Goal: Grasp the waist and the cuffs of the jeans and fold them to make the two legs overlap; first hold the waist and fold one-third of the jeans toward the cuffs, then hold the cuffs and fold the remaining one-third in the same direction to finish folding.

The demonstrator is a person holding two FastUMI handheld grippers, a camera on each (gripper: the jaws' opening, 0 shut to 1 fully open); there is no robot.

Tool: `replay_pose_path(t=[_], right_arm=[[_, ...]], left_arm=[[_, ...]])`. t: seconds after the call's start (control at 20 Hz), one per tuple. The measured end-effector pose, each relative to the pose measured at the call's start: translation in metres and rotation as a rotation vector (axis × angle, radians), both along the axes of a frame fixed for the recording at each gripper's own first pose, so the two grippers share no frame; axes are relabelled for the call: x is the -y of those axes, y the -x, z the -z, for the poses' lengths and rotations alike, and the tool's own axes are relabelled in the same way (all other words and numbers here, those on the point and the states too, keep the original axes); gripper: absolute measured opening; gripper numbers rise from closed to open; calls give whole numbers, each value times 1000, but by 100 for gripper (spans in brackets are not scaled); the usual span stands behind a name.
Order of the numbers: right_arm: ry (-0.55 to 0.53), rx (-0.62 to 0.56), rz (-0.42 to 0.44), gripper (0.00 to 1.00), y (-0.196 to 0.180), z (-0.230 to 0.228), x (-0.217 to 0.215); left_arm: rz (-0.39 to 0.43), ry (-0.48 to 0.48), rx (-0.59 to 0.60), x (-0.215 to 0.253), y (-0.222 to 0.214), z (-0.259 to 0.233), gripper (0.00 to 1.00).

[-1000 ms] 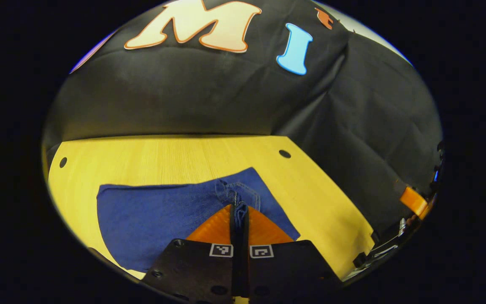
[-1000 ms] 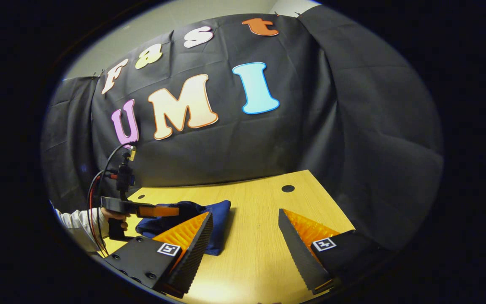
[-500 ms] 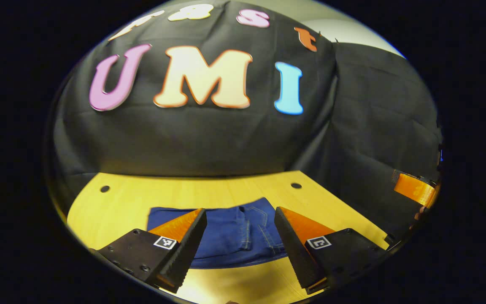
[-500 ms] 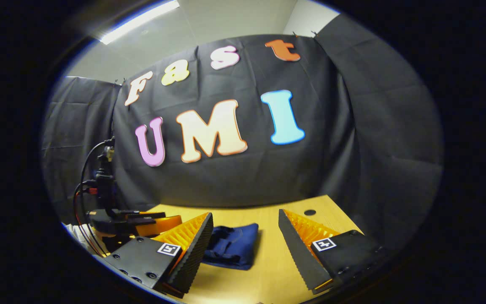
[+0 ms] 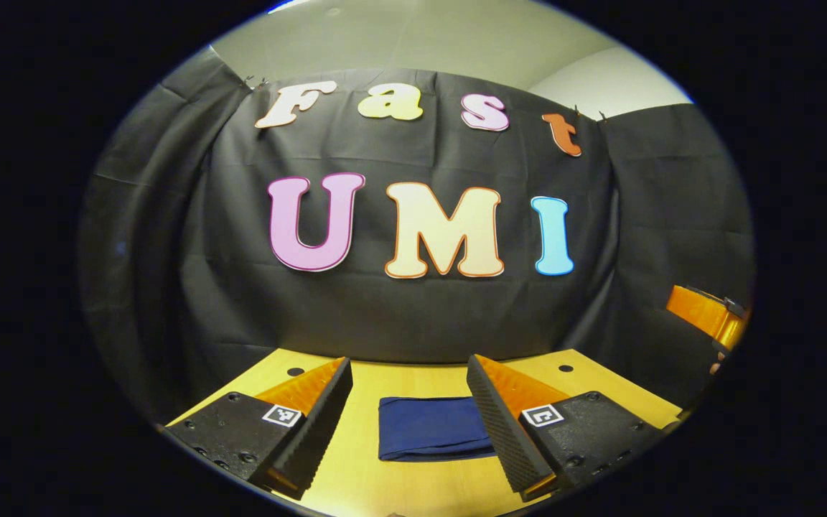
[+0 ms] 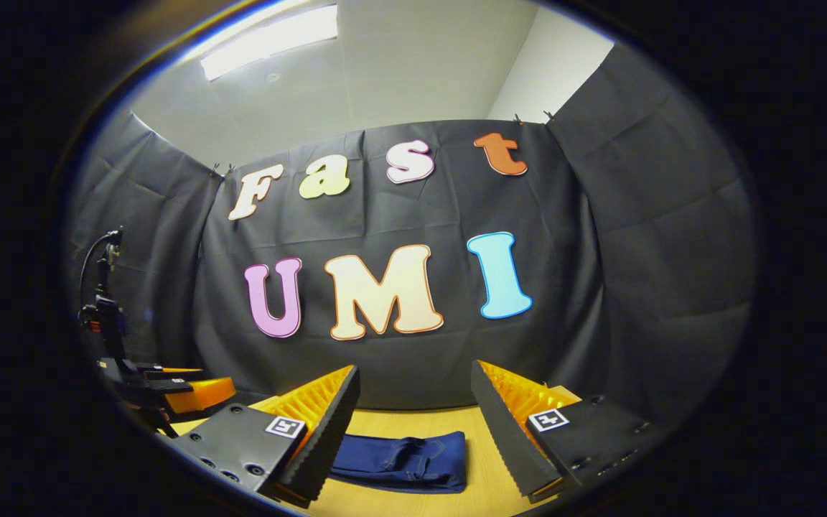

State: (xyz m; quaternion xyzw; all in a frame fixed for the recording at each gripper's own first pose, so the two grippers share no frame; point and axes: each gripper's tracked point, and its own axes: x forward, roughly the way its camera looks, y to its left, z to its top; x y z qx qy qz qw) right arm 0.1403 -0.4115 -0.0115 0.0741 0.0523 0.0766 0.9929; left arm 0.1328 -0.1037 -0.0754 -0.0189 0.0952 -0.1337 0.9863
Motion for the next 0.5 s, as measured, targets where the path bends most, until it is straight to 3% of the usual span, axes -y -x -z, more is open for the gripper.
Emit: replay_pose_path(t=[0.05,0.45,0.5], right_arm=[[0,1,0,94,1,-1,-2],[12,8,1,97,4,-8,-12],[15,7,1,93,5,-8,-12]], left_arm=[[-3,-5,5,-7,4,-4,95],[-3,11,36,-17,6,-17,95],[0,11,35,-17,6,-17,95]])
